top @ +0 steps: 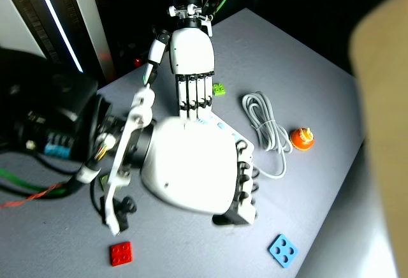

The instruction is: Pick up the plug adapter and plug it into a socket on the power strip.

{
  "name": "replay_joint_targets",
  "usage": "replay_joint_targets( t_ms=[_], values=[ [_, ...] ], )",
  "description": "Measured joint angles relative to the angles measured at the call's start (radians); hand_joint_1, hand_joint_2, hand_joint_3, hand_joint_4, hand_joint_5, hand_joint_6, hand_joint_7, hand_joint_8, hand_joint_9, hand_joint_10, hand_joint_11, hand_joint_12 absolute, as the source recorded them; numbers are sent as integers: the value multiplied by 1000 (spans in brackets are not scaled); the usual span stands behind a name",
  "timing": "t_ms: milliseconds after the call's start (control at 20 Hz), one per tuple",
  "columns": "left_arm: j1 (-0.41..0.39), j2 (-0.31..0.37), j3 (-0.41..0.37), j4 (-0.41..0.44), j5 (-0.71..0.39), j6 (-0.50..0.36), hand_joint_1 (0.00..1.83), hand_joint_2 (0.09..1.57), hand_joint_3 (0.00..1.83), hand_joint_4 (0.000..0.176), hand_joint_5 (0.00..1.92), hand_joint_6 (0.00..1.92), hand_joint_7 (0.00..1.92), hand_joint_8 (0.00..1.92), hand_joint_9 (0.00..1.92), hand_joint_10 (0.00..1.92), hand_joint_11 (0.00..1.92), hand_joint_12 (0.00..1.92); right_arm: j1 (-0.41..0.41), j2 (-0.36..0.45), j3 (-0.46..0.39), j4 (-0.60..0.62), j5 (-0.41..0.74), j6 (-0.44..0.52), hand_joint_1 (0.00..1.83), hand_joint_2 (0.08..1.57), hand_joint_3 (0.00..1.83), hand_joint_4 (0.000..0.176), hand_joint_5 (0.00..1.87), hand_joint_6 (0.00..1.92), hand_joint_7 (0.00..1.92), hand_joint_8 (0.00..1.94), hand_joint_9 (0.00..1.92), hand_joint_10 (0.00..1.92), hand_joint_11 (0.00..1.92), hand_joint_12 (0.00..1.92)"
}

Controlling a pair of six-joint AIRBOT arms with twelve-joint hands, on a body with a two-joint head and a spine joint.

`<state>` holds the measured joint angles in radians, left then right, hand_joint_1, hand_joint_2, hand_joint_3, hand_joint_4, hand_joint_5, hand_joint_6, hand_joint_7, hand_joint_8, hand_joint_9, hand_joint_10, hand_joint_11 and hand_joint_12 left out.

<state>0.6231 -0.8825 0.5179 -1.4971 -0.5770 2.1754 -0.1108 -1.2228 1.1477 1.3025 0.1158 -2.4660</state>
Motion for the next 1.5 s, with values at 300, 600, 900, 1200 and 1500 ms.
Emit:
replay_joint_targets(
  t_ms=[300, 600, 900, 1200, 1500],
  values=[
    [5, 0, -2, 2, -8, 0, 194, 1186, 0, 0, 118, 0, 75, 0, 70, 0, 0, 250, -49, 13, -37, -649, -98, 857, 1356, 1174, 0, 0, 794, 1000, 918, 1192, 800, 1475, 649, 1615],
    [9, -5, -1, 5, -11, 0, 197, 1187, 0, 0, 115, 3, 67, 2, 54, 2, 0, 176, -18, 11, -16, -931, -162, 1196, 1234, 1188, 0, 0, 767, 1116, 929, 1277, 770, 1211, 631, 1631],
    [11, -5, -1, 6, -12, 0, 175, 1192, 1, 0, 90, 0, 65, 1, 57, 2, 0, 145, 32, -40, 22, -1596, -393, 1804, 1227, 1184, 0, 0, 778, 1104, 930, 1277, 772, 1159, 618, 1622],
    [11, -5, -1, 5, -12, 0, 200, 1189, 1, 0, 89, 1, 59, 1, 53, 0, 0, 136, 49, -106, 27, -1993, -562, 2245, 1229, 1187, 1, 0, 778, 1100, 924, 1294, 775, 1170, 627, 1627],
    [11, -5, -1, 5, -11, 0, 186, 1184, 0, 0, 79, 0, 54, 1, 51, 2, 0, 123, 63, -183, 39, -2241, -584, 2565, 1226, 1192, 0, 0, 769, 1111, 918, 1305, 745, 1189, 605, 1656]
  ],
)
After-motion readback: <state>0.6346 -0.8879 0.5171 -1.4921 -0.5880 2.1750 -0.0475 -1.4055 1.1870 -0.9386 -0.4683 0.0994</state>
